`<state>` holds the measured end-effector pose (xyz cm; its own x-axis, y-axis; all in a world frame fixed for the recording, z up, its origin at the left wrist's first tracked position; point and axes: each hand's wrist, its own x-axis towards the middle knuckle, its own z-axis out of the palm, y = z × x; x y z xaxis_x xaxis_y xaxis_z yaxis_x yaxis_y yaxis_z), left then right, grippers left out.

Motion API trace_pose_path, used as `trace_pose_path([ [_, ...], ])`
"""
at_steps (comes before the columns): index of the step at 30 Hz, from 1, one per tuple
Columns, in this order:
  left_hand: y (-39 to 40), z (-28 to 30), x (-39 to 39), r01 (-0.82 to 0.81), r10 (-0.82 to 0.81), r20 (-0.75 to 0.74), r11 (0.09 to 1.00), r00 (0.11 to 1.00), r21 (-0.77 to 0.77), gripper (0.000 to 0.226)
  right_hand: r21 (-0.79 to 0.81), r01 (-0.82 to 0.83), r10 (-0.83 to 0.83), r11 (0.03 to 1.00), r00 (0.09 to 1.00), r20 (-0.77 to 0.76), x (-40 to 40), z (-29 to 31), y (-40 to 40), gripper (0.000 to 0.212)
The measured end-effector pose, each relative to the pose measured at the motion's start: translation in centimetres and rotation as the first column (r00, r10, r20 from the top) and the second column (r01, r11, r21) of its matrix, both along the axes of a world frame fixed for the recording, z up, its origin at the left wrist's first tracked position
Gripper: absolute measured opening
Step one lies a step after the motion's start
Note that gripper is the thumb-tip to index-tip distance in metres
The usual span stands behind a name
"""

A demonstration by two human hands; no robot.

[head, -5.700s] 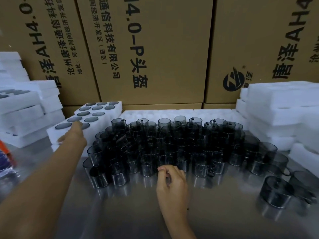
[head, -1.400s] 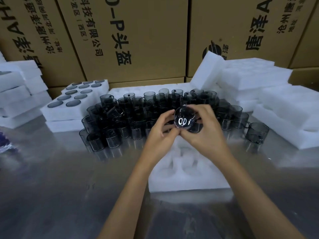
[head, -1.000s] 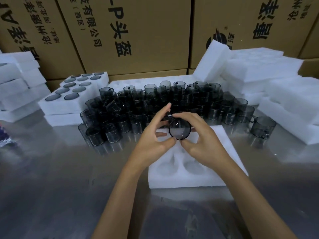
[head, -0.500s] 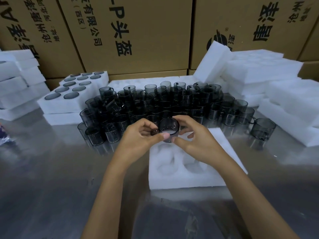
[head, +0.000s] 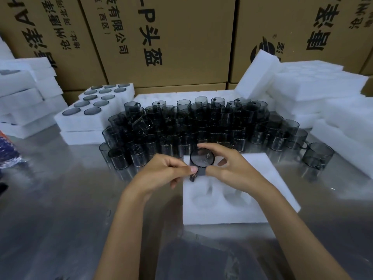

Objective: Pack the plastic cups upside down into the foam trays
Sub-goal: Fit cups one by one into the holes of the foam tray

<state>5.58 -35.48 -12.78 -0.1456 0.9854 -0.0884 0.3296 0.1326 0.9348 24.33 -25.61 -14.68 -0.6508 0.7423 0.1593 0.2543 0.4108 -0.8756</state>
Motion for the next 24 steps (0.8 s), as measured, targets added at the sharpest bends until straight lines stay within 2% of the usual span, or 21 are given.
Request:
trace_pose_path([
  [2,0.0,-0.1,0.0,-0.008,0.007,-0.026,0.999,1.0,-0.035,0.029,0.054,0.002,-0.005,0.999,0.999,0.044,0.0,-0.2,-0.1,0.059],
  [4,0.2,-0.3,-0.1,-0.041,0.042,0.019,0.999,0.999,-0.028,0.033,0.081,0.004,-0.009,0.997,0.998,0.06,0.1,-0.3,-0.2,0.061],
  [8,0.4,-0.5,-0.2,-0.042,0.043,0.073,0.999,0.996,-0.014,0.047,0.014,0.056,-0.057,0.998,0.996,0.068,0.2,-0.3,-0.5,0.059],
  [11,0.4,-0.6,-0.3,-0.018,0.017,0.028,1.0,0.999,0.006,0.047,0.141,0.079,-0.101,0.987,0.983,0.153,0.2,-0.3,-0.8,0.059],
  [14,0.5,-0.7,-0.4,-0.019,0.019,0.003,1.0,1.0,0.009,0.043,0.26,0.05,-0.121,0.964,0.957,0.262,0.2,-0.2,-1.2,0.072],
  [19,0.6,-1.0,-0.5,0.05,-0.049,-0.011,0.998,0.999,0.046,0.052,0.308,0.026,-0.129,0.951,0.939,0.318,0.2,-0.2,-1.4,0.066],
  [24,0.8,-1.1,-0.7,0.08,-0.078,-0.124,0.997,0.989,0.012,0.048,0.301,0.03,-0.148,0.953,0.914,0.378,0.2,-0.1,-1.4,0.073],
])
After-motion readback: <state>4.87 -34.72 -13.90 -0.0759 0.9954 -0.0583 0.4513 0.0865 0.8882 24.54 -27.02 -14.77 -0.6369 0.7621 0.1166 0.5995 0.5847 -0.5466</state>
